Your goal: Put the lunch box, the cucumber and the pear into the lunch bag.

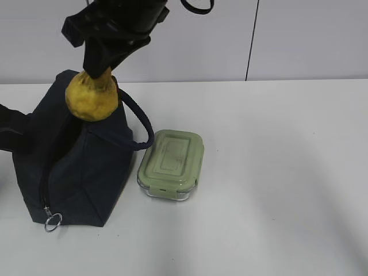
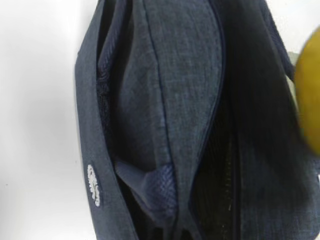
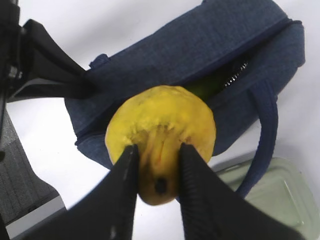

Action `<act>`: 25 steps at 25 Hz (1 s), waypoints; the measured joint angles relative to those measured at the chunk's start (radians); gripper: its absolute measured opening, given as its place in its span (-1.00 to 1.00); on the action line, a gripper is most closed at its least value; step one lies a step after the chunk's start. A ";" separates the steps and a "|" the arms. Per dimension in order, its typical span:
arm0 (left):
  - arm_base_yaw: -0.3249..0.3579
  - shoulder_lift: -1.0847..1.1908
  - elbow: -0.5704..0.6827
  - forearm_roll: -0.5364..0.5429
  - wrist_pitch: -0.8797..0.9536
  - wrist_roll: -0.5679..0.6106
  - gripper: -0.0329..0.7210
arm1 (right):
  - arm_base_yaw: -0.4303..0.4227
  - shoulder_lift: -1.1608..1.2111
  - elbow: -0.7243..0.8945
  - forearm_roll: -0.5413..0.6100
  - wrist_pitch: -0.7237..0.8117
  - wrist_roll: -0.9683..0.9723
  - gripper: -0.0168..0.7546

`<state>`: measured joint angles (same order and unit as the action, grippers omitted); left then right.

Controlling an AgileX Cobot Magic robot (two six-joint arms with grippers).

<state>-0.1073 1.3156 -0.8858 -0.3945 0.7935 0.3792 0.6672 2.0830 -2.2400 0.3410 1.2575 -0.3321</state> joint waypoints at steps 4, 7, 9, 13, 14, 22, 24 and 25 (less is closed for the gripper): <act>0.000 0.000 0.000 0.000 0.000 0.000 -0.95 | 0.020 0.021 -0.031 0.012 0.000 0.001 -0.45; 0.000 0.000 0.000 0.000 0.000 0.000 -0.95 | 0.030 0.032 -0.033 0.028 0.000 0.004 -0.45; 0.000 0.000 0.000 0.000 0.000 0.000 -0.95 | 0.035 0.037 -0.033 0.033 0.002 0.004 -0.45; 0.000 0.000 0.000 0.000 0.000 0.000 -0.95 | 0.036 0.040 -0.033 0.070 -0.004 -0.011 -0.45; 0.000 0.000 0.000 0.000 0.000 0.000 -0.95 | 0.036 0.040 -0.033 0.074 -0.011 -0.015 -0.45; 0.000 0.000 0.000 0.000 0.000 0.000 -0.95 | 0.036 0.042 -0.033 0.080 -0.116 -0.070 -0.45; 0.000 0.000 0.000 0.000 0.000 0.000 -0.95 | 0.036 0.048 -0.035 0.080 -0.144 -0.088 -0.45; 0.000 0.000 0.000 0.000 0.000 0.000 -0.95 | 0.036 0.054 -0.035 0.081 -0.151 -0.090 -0.45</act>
<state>-0.1073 1.3156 -0.8858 -0.3945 0.7935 0.3792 0.7036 2.1374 -2.2752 0.4221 1.1064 -0.4226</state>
